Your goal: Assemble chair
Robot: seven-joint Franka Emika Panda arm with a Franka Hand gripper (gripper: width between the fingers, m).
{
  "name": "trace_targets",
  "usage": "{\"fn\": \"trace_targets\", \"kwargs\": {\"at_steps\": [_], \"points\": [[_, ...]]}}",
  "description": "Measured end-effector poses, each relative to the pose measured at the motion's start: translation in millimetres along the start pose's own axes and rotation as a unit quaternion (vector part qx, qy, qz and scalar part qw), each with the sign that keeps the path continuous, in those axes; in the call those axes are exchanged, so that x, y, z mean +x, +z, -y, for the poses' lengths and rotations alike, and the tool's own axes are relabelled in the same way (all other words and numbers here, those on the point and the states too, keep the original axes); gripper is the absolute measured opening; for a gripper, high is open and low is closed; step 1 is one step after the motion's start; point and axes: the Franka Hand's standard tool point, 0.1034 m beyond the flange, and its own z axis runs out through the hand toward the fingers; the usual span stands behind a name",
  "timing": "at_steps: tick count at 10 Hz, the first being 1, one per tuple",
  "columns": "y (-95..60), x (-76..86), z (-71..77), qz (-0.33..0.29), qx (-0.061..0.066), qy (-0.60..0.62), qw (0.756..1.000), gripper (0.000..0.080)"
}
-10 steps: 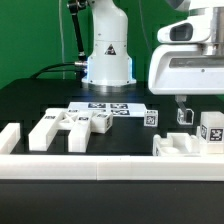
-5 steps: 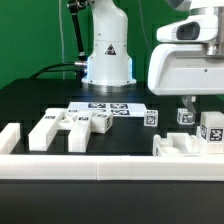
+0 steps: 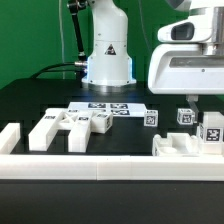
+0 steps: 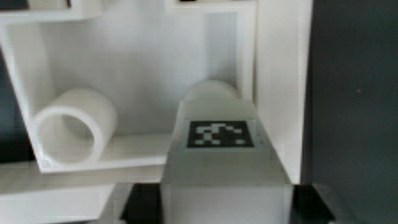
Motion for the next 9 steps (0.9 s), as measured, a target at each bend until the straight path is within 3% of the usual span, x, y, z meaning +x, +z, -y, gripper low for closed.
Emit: {"fn": "trace_targets", "kwargs": {"at_steps": [3, 6, 9], "points": [[0.1, 0.0, -0.5, 0.003, 0.006, 0.125, 0.992, 0.0290], [0.7, -1.0, -1.8, 0.003, 0.027, 0.302, 0.953, 0.0290], [0.7, -1.4, -1.8, 0.011, 0.032, 0.429, 0.903, 0.0290]]}}
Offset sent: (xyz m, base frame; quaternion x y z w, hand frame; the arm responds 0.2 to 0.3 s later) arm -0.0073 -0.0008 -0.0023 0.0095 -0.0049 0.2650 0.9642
